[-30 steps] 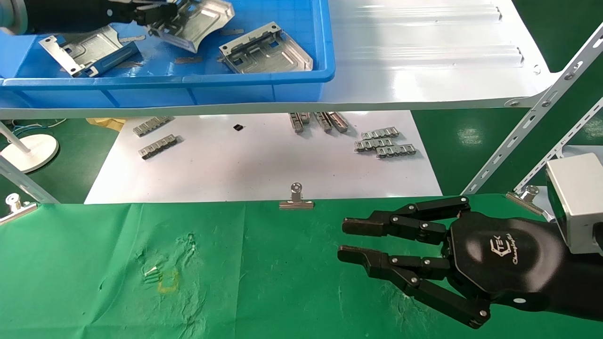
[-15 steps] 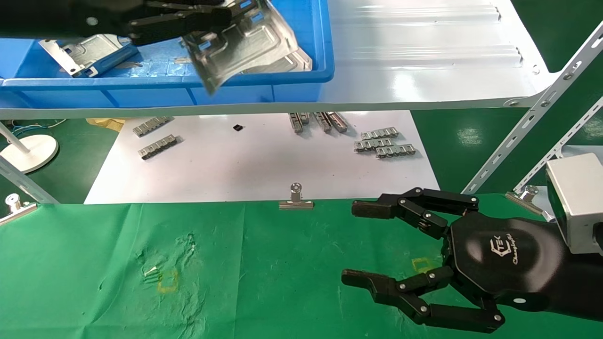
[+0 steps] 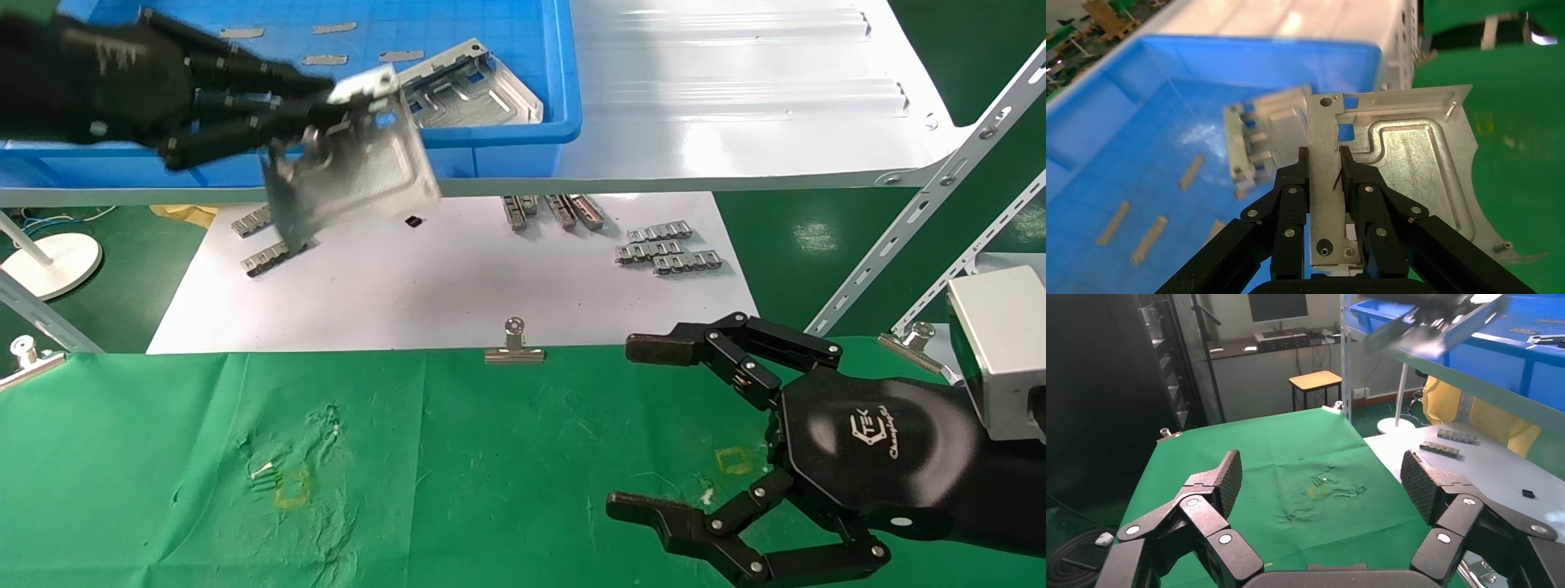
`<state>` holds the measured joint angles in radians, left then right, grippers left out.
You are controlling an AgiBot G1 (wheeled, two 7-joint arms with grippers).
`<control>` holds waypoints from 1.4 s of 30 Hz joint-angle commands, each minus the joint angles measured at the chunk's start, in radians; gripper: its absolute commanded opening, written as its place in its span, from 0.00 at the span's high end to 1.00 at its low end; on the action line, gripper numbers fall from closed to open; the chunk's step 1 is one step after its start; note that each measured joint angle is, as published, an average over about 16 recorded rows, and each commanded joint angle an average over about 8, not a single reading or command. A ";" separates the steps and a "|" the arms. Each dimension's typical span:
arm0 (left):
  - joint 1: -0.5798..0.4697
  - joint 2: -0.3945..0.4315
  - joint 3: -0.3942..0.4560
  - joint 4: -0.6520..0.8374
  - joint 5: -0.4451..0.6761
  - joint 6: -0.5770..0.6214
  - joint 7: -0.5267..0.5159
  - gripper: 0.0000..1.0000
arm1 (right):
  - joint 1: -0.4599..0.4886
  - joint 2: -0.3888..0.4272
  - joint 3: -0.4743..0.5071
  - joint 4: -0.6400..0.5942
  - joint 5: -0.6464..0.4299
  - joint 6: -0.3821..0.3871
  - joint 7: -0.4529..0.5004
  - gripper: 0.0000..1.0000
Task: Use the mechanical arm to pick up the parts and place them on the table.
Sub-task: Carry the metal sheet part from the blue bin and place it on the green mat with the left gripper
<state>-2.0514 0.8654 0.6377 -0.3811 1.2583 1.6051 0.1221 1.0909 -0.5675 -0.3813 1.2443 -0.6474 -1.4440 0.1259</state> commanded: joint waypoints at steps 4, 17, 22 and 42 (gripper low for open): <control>0.075 -0.095 0.072 -0.140 -0.075 0.000 0.032 1.00 | 0.000 0.000 0.000 0.000 0.000 0.000 0.000 0.00; 0.186 -0.279 0.241 -0.319 -0.299 -0.008 0.156 1.00 | 0.000 0.000 0.000 0.000 0.000 0.000 0.000 0.00; 0.197 -0.282 0.343 -0.351 -0.228 -0.018 0.256 1.00 | 0.000 0.000 0.000 0.000 0.000 0.000 0.000 0.00; 0.294 -0.087 0.466 0.068 -0.176 -0.060 0.609 0.30 | 0.000 0.000 0.000 0.000 0.000 0.000 0.000 0.00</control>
<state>-1.7593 0.7764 1.1029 -0.3215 1.0814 1.5420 0.7276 1.0909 -0.5675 -0.3814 1.2443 -0.6473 -1.4439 0.1258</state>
